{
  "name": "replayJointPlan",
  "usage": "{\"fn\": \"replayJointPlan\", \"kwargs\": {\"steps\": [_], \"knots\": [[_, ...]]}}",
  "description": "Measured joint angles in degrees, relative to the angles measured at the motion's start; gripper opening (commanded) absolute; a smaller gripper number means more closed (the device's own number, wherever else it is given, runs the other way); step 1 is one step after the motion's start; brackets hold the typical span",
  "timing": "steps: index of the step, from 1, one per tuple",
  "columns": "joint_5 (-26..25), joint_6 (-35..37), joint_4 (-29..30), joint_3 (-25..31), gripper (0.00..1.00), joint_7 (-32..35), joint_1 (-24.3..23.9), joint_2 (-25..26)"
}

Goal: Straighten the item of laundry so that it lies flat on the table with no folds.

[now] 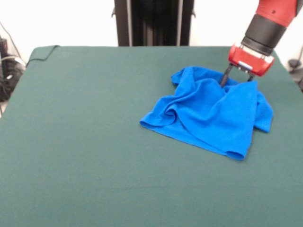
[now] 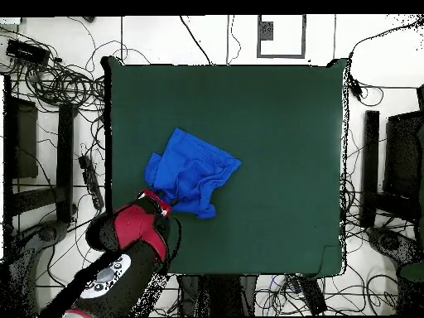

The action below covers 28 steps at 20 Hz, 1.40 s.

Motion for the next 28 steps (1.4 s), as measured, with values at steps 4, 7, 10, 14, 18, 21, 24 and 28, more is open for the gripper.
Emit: {"fn": "replayJointPlan", "kwargs": {"steps": [4, 7, 10, 14, 18, 21, 24, 28], "knots": [[-4.3, 0.4, 1.3, 5.6, 1.00, 0.0, -7.1, -4.2], [-7.4, 1.2, 2.0, 8.5, 1.00, 0.0, -12.4, -7.0], [-10.1, 3.8, 2.3, 9.8, 1.00, 0.0, -15.7, -10.0], [-12.7, 10.6, 3.0, 10.3, 1.00, 0.0, -16.9, -14.9], [-14.3, 16.2, 3.4, 11.0, 1.00, 0.0, -17.1, -18.9], [-15.0, 19.3, 3.6, 12.2, 1.00, 0.0, -17.5, -22.0], [-15.5, 20.1, 3.6, 14.2, 1.00, 0.0, -18.2, -24.3], [-16.6, 20.1, 3.6, 15.1, 1.00, 0.0, -18.4, -25.6]]}}
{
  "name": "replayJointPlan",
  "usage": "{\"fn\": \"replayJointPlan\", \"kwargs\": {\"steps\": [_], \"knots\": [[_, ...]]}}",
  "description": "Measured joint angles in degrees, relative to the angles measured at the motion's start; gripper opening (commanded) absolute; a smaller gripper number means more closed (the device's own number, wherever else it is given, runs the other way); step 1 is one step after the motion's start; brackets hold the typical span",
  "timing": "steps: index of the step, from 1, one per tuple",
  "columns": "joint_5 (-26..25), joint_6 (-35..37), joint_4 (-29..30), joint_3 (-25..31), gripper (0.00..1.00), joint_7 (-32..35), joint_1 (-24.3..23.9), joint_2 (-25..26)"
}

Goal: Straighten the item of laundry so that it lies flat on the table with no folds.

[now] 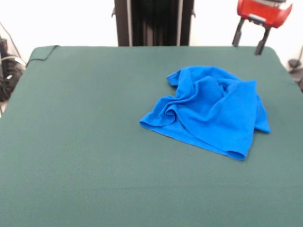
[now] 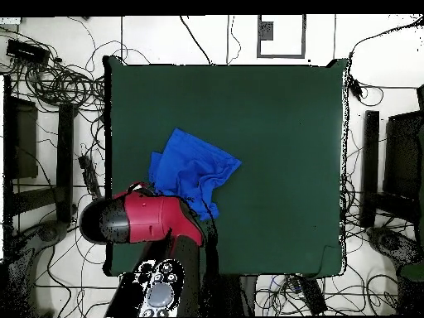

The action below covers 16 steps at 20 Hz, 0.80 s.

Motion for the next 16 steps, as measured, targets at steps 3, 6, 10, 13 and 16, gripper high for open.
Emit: {"fn": "replayJointPlan", "kwargs": {"steps": [3, 6, 10, 13, 16], "knots": [[-2.0, -0.8, -0.5, -0.3, 1.00, 0.0, 0.4, 0.2], [-6.7, -5.3, -2.9, -2.5, 1.00, 0.0, 2.6, 2.6], [-9.7, -10.1, -5.4, -5.0, 1.00, 0.0, 4.7, 5.5], [-11.2, -14.8, -7.8, -7.5, 1.00, 0.0, 6.5, 8.5], [-11.6, -19.2, -10.0, -10.6, 1.00, 0.0, 8.5, 12.0]]}}
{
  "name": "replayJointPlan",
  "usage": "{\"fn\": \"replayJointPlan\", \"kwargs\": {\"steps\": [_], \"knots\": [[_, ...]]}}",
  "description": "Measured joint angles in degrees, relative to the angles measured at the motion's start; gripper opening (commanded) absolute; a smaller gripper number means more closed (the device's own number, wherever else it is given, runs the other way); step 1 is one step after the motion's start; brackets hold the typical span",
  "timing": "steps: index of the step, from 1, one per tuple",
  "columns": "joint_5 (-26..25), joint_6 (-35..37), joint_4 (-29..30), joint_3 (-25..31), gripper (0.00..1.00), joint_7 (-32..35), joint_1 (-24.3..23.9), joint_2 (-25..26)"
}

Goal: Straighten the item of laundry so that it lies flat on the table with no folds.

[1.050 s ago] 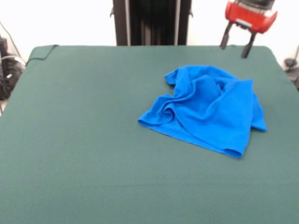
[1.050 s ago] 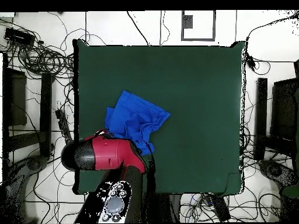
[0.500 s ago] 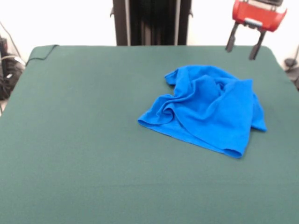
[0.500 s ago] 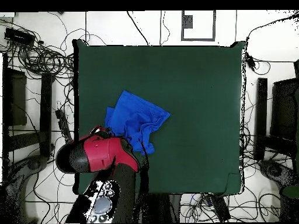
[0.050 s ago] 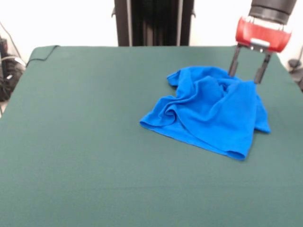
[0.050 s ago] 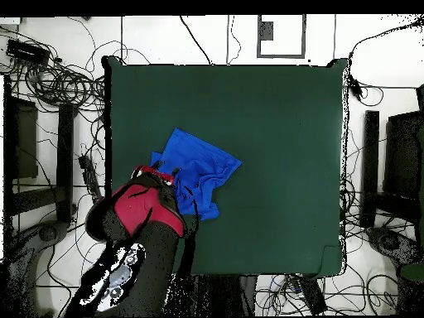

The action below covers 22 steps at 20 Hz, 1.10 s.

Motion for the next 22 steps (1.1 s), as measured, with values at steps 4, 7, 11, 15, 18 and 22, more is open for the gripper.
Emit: {"fn": "replayJointPlan", "kwargs": {"steps": [4, 7, 11, 15, 18, 22], "knots": [[0.0, -3.3, -1.9, -3.7, 1.00, 0.0, 2.2, 3.7], [0.0, -5.3, -3.0, -6.4, 1.00, 0.0, 3.6, 6.4], [0.0, -7.7, -3.7, -9.3, 1.00, 0.0, 3.8, 9.2], [0.0, -9.9, -4.0, -11.5, 1.00, 0.0, 3.7, 11.1], [0.0, -12.5, -4.3, -13.4, 1.00, 0.0, 3.1, 12.8], [0.1, -15.4, -4.7, -15.1, 1.00, 0.0, 2.4, 14.8]]}}
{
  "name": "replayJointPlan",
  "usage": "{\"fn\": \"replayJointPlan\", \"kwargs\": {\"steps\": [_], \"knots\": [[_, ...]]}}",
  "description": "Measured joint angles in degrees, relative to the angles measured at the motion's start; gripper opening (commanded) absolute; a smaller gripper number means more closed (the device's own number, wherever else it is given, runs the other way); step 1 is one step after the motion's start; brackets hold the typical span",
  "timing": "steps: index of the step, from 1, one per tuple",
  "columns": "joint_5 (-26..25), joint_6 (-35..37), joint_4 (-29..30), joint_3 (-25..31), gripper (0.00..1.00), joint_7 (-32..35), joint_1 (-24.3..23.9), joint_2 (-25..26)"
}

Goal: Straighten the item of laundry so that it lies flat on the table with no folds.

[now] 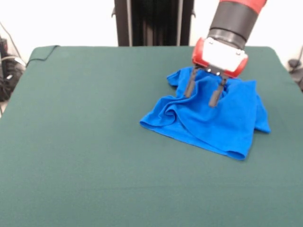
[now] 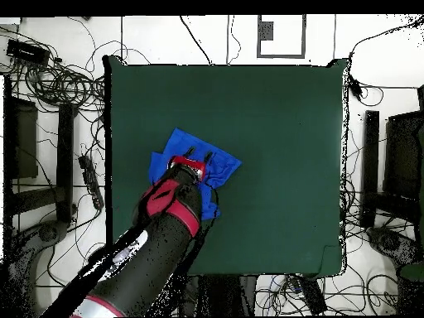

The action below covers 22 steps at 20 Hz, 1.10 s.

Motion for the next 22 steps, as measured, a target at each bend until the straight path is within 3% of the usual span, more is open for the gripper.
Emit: {"fn": "replayJointPlan", "kwargs": {"steps": [7, 14, 22], "knots": [[0.1, -3.0, -0.4, 0.9, 1.00, 0.0, -3.2, 2.9], [-1.9, -3.0, -0.3, 12.9, 1.00, 0.0, -15.1, 2.3], [-3.8, 3.8, -0.7, 20.8, 1.00, 0.0, -22.0, -2.4]]}}
